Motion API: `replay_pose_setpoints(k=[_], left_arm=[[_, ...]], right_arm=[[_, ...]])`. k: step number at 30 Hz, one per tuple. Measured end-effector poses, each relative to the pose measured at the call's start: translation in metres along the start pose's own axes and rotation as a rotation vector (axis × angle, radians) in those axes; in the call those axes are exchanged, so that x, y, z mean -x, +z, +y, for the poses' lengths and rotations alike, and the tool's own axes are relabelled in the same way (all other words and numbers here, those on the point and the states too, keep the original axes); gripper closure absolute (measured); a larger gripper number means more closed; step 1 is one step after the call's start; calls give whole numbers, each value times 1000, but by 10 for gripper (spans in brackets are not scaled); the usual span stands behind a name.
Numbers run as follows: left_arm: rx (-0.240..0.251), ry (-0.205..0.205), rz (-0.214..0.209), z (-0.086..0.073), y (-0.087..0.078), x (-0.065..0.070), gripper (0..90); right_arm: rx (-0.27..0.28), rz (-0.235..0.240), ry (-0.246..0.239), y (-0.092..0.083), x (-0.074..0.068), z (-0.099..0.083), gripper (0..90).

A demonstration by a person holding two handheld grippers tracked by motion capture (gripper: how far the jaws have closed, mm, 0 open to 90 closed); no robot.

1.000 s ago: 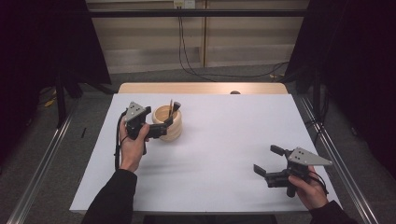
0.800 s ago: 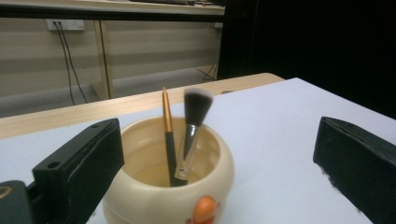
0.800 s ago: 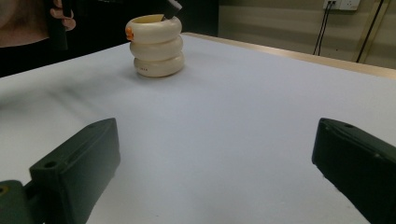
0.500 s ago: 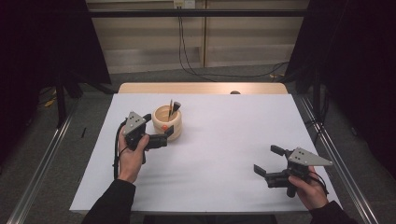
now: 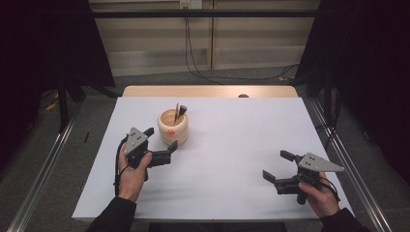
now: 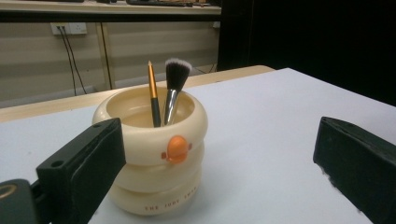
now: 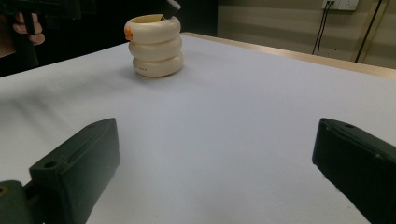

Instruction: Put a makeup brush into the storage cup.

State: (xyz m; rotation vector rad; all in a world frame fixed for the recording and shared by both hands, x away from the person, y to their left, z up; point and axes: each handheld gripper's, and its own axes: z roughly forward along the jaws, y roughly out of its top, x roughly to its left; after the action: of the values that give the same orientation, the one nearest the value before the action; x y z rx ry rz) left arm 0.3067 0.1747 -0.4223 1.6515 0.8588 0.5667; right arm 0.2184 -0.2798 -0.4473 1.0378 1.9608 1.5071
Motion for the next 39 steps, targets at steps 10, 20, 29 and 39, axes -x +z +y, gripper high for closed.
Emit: replay_pose_setpoints(k=[10, 20, 29, 39], left_arm=[[-5, 26, 11, -9, -16, 6, 21], [12, 15, 19, -15, -33, 13, 22], [11, 7, -1, -24, -45, 17, 22], [13, -3, 1, -27, -59, 17, 19]], right_arm=[[-2, 9, -1, 0, 0, 0, 8], [5, -8, 1, -1, 1, 0, 6], [12, -16, 3, -2, 2, 0, 6], [16, -26, -4, -2, 2, 0, 6]])
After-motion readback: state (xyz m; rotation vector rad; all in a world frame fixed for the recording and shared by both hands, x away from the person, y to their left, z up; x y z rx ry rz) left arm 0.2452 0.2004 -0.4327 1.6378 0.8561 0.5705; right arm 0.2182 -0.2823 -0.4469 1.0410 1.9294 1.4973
